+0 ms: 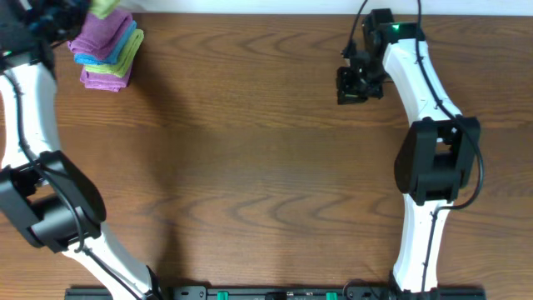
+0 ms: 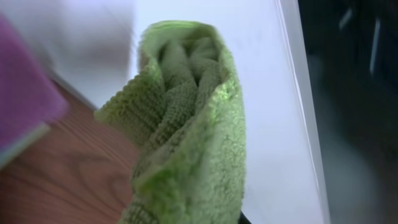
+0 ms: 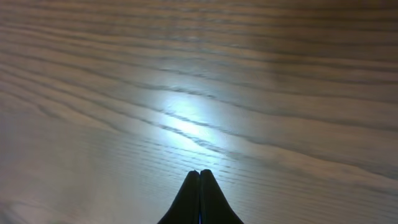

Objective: Fold the cloth
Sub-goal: 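Lower the folded green cloth onto the top of the stack with the left gripper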

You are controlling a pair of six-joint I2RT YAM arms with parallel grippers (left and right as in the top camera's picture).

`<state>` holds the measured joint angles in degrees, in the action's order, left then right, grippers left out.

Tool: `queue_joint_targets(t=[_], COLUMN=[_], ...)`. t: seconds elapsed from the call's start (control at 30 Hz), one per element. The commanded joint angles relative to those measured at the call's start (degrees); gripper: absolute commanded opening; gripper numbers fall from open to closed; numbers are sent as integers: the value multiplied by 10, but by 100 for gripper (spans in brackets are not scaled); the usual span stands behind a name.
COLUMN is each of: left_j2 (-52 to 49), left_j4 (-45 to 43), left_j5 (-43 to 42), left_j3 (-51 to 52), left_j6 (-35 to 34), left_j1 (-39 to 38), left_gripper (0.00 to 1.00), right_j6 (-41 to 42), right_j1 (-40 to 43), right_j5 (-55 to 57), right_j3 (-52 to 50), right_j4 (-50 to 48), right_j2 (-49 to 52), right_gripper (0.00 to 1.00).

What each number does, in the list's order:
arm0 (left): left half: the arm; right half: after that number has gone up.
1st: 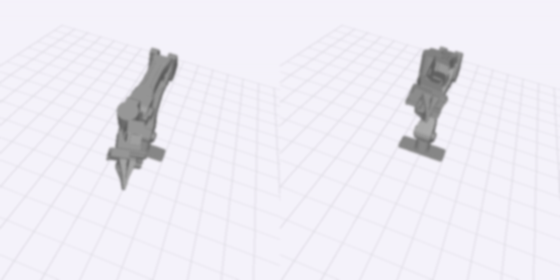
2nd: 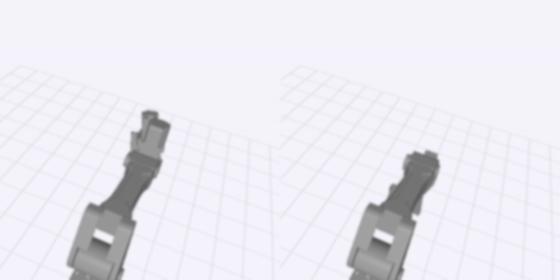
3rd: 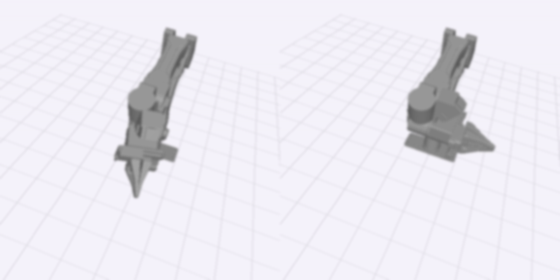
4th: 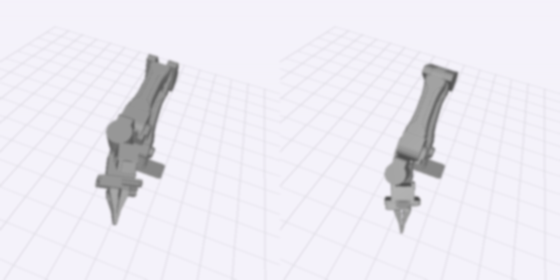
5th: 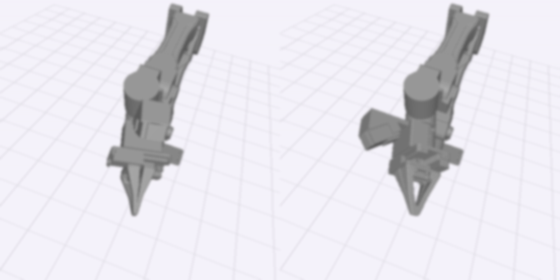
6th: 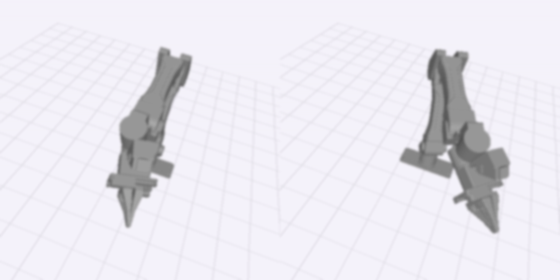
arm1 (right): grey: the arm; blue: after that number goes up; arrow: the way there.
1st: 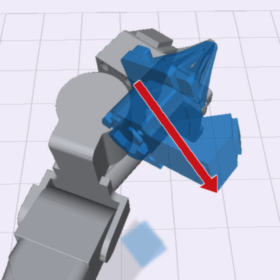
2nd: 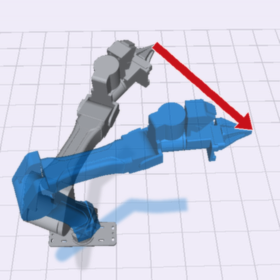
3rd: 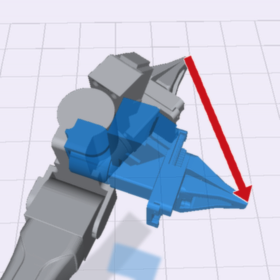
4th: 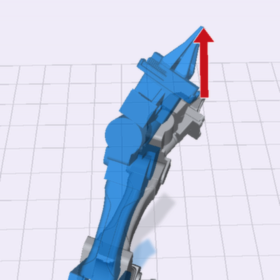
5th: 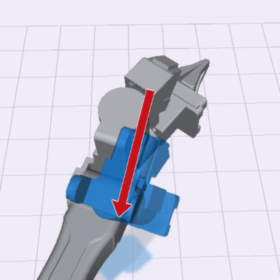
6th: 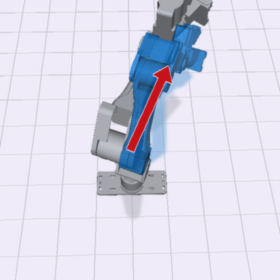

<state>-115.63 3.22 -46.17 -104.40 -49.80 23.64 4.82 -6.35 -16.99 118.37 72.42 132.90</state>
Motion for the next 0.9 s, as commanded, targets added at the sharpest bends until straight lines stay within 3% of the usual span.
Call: queue_joint_targets(t=[0.0, 0.13, 0.4, 0.7, 0.87], left_j2=[-4, -23, -129, -199, -205], left_j4=[-8, -50, -244, -271, -271], left_j5=[34, 48, 32, 25, 20], left_j3=[0, 0, 0, 0, 0], left_j6=[-19, -25, -147, -211, -214], left_j1=[17, 30, 33, 33, 33], left_gripper=[6, 6, 6, 6, 6], right_j6=[-12, -12, -12, -12, -10], right_j1=[-17, -30, -45, -45, -45], right_j5=[-7, -8, -20, -19, -19], right_j3=[9, 9, 9, 9, 9], right_j4=[1, 3, 6, 11, 9], right_j2=[-4, -4, -4, -4, -4], right_gripper=[1, 1, 1, 2, 1])
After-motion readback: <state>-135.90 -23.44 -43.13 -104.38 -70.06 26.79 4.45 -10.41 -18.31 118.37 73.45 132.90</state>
